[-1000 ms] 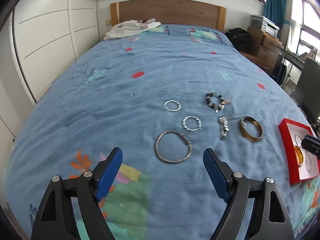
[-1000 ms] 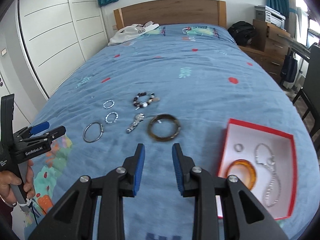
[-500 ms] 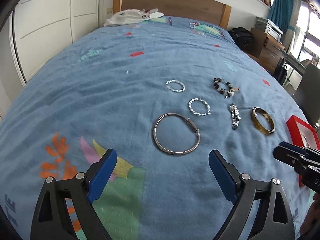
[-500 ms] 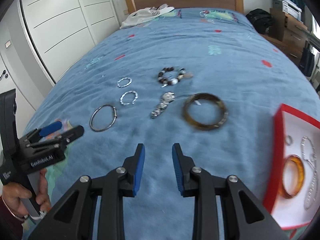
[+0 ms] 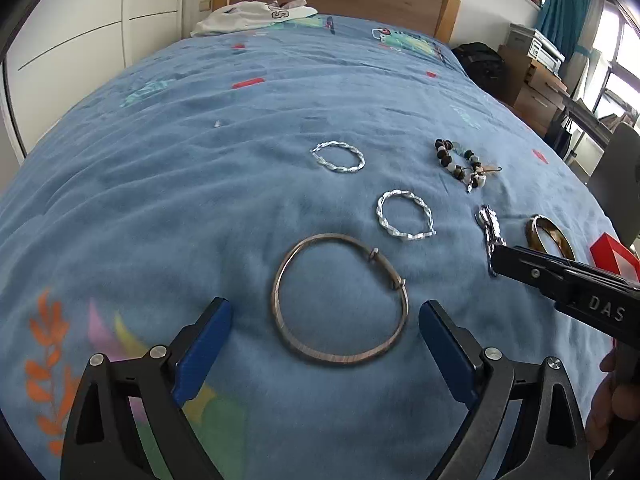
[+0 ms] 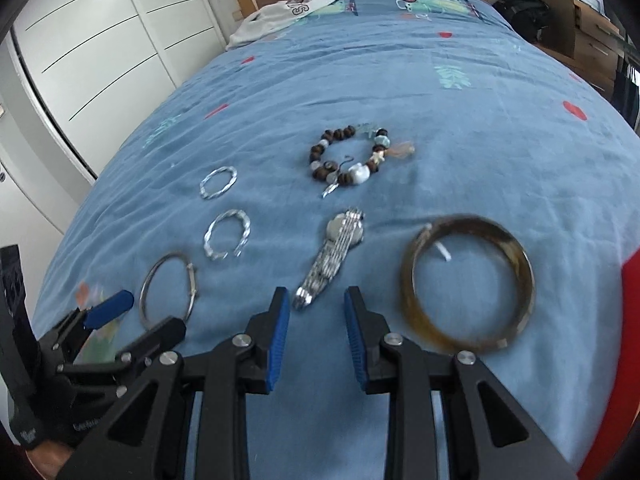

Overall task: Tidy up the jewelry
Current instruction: 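Grasp the silver watch with the right gripper while the left gripper grasps the silver bangle, then lift the watch and silver bangle and carry them toward the red box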

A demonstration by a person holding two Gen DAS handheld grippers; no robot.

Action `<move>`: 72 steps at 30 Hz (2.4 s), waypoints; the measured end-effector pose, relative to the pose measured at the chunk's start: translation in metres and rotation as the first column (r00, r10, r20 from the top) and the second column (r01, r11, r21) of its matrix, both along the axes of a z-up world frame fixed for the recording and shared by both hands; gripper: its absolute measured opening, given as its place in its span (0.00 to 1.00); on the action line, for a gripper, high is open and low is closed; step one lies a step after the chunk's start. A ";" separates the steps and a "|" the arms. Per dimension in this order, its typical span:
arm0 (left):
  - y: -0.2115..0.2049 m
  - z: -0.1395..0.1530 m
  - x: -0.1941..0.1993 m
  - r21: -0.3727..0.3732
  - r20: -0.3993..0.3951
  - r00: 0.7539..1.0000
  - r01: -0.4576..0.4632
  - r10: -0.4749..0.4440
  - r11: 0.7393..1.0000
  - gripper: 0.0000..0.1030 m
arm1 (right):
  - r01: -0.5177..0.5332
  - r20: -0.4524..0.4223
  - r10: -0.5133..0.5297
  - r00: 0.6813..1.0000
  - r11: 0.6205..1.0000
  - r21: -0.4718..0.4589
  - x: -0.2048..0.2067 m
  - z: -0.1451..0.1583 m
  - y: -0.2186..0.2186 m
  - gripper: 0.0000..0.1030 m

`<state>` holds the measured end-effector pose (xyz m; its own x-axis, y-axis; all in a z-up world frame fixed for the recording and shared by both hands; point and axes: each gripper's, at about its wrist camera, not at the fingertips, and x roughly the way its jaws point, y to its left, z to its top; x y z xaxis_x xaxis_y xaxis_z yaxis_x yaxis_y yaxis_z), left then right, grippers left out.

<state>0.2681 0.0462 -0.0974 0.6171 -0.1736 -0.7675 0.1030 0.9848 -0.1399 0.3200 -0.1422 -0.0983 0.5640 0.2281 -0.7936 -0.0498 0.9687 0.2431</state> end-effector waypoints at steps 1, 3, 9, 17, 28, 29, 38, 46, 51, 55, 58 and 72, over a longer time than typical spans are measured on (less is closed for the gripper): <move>-0.001 -0.001 0.003 0.004 0.000 1.000 0.000 0.000 1.000 0.91 | 0.002 0.002 -0.002 1.000 1.000 -0.001 0.004 -0.001 0.000 0.27; -0.003 -0.004 0.007 0.014 0.000 1.000 -0.001 0.001 1.000 0.90 | 0.009 0.006 -0.009 1.000 1.000 -0.004 0.012 -0.002 -0.001 0.27; -0.008 -0.009 0.007 0.059 0.025 1.000 -0.005 0.004 0.998 0.84 | 0.025 0.019 -0.026 0.999 1.000 0.001 0.030 -0.008 -0.002 0.27; 0.001 -0.008 0.003 0.021 0.056 0.998 -0.032 0.030 0.999 0.68 | 0.014 0.052 -0.013 0.999 1.000 -0.022 0.036 -0.013 0.004 0.16; 0.003 0.008 -0.010 0.014 0.072 0.996 -0.048 0.047 0.999 0.68 | -0.051 0.082 0.050 0.995 0.999 0.019 0.011 0.002 0.006 0.11; 0.002 0.010 -0.013 0.017 0.072 0.996 -0.050 0.049 0.999 0.68 | -0.054 0.085 0.052 0.995 0.998 0.022 0.006 0.004 0.006 0.11; -0.015 0.036 -0.047 0.022 0.080 0.996 -0.034 0.032 0.999 0.68 | -0.052 0.114 0.046 0.992 0.998 0.048 -0.051 0.031 -0.005 0.11; -0.064 0.079 -0.080 -0.010 0.126 0.991 0.050 -0.048 0.999 0.68 | 0.010 0.185 -0.017 0.983 0.999 0.039 -0.109 0.081 -0.047 0.11; -0.108 0.108 -0.091 -0.045 0.162 0.979 0.132 -0.123 0.990 0.68 | 0.082 0.237 -0.083 0.968 0.997 0.012 -0.140 0.117 -0.092 0.11; -0.147 0.124 -0.096 -0.068 0.184 0.966 0.199 -0.183 0.978 0.68 | 0.140 0.264 -0.132 0.956 0.990 -0.014 -0.161 0.139 -0.129 0.11; -0.180 0.130 -0.097 -0.080 0.191 0.953 0.254 -0.235 0.964 0.68 | 0.185 0.269 -0.170 0.948 0.982 -0.031 -0.175 0.146 -0.159 0.11; -0.313 0.088 -0.103 -0.093 0.107 0.894 0.445 -0.435 0.891 0.68 | 0.293 0.177 -0.276 0.945 0.953 -0.078 -0.203 0.101 -0.262 0.11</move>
